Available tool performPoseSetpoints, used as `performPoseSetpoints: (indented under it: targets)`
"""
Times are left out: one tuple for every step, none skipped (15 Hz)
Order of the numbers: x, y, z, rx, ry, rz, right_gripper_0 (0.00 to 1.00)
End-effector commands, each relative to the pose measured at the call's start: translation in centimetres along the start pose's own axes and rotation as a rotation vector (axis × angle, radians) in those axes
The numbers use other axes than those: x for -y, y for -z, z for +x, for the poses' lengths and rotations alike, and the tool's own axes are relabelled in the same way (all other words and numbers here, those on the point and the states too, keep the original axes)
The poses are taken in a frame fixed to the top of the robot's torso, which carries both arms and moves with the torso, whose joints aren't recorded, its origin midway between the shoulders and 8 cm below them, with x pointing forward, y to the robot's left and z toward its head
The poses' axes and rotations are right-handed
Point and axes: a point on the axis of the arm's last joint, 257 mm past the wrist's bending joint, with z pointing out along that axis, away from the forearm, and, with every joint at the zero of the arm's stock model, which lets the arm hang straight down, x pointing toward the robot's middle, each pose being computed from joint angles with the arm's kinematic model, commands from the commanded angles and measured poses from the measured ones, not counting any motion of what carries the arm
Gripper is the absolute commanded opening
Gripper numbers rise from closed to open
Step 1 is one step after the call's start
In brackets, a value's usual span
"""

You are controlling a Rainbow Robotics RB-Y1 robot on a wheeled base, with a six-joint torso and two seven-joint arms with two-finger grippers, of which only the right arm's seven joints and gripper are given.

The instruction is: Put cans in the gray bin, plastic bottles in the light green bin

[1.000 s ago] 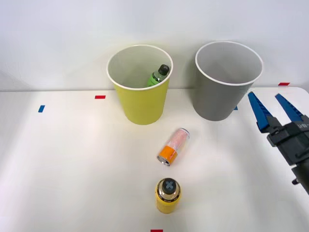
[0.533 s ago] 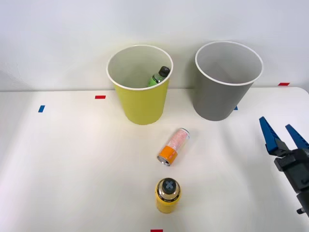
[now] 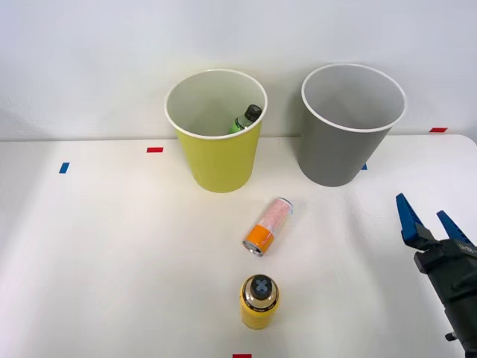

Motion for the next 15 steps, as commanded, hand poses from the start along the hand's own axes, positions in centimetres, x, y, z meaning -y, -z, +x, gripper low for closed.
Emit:
performPoseSetpoints:
  targets:
    - [0.1, 0.1, 0.2, 0.015, 0.012, 0.019, 1.0]
    - [0.0, 0.1, 0.2, 0.015, 0.025, 0.019, 1.0]
    - [0.0, 0.1, 0.2, 0.015, 0.034, 0.019, 1.0]
    - [0.1, 0.1, 0.2, 0.014, 0.038, 0.02, 1.0]
    - [0.1, 0.1, 0.3, 0.014, 0.039, 0.022, 1.0]
    - [0.6, 0.2, 0.6, 0.006, 0.045, 0.029, 1.0]
    - [0.9, 0.1, 0.9, 0.003, 0.053, 0.037, 1.0]
    - [1.5, -0.1, 1.2, 0.006, 0.081, 0.052, 1.0]
    - [2.0, -0.1, 1.3, 0.009, 0.125, 0.067, 1.0]
    - [2.1, -0.1, 1.3, 0.015, 0.148, 0.075, 1.0]
    - [2.0, 0.0, 1.5, 0.019, 0.16, 0.082, 1.0]
    - [1.8, 0.0, 1.8, 0.018, 0.173, 0.086, 1.0]
    - [1.6, 0.1, 2.1, 0.017, 0.166, 0.083, 1.0]
    - [1.2, 0.4, 2.7, 0.021, 0.145, 0.064, 1.0]
    - [0.9, 0.6, 3.2, 0.031, 0.136, 0.038, 1.0]
